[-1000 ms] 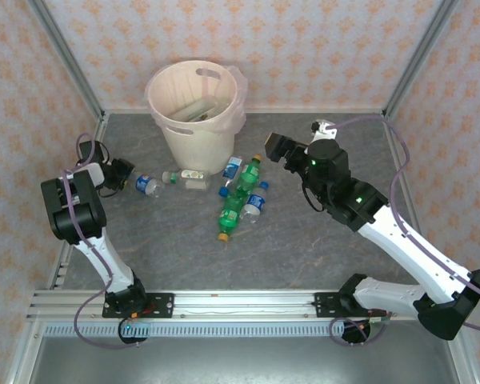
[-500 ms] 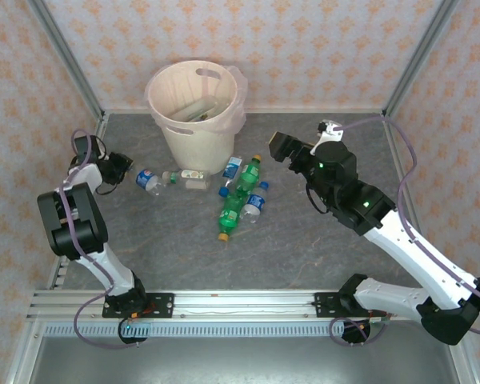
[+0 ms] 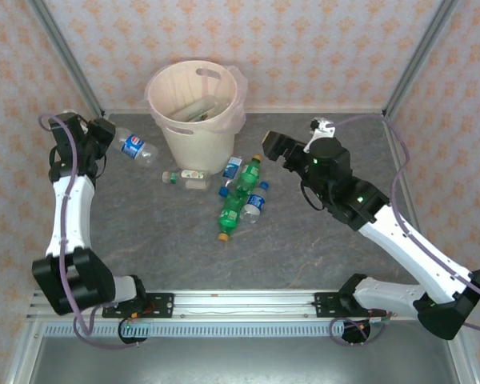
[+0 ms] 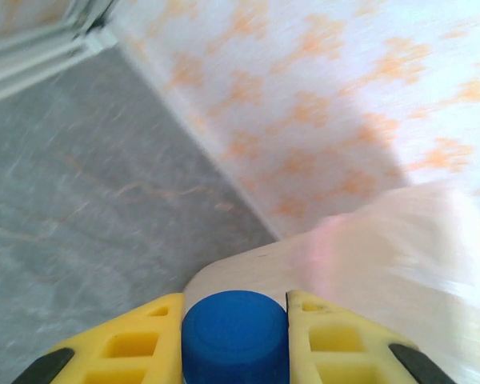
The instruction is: Put the plastic bottles in the bin
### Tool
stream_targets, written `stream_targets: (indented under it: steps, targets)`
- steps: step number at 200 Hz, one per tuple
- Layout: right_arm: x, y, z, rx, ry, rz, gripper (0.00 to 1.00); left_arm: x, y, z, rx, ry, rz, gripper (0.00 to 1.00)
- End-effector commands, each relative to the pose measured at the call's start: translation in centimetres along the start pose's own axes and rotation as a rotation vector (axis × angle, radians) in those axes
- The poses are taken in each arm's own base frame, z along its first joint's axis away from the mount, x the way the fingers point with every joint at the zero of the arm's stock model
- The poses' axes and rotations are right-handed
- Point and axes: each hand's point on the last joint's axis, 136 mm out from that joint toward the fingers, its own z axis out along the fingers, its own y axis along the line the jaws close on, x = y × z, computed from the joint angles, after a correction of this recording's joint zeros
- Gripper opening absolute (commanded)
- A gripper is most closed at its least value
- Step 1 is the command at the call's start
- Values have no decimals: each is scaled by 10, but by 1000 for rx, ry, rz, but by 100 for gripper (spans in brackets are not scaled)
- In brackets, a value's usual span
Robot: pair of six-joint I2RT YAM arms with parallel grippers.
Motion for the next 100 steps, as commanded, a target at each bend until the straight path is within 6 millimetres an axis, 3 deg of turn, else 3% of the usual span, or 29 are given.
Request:
stream_targets:
  steps: [1,57,100]
  targets:
    - [-9,20,1,-63,-12,-5,100,-42,-60,-46,102,-219,41,25]
    - [-9,31,7,-86,-1,-11,100,-40,-168,-104,348,-379,144,25]
    - [-6,34,8,-91,8,-12,100,-21,-231,-114,360,-509,353,24]
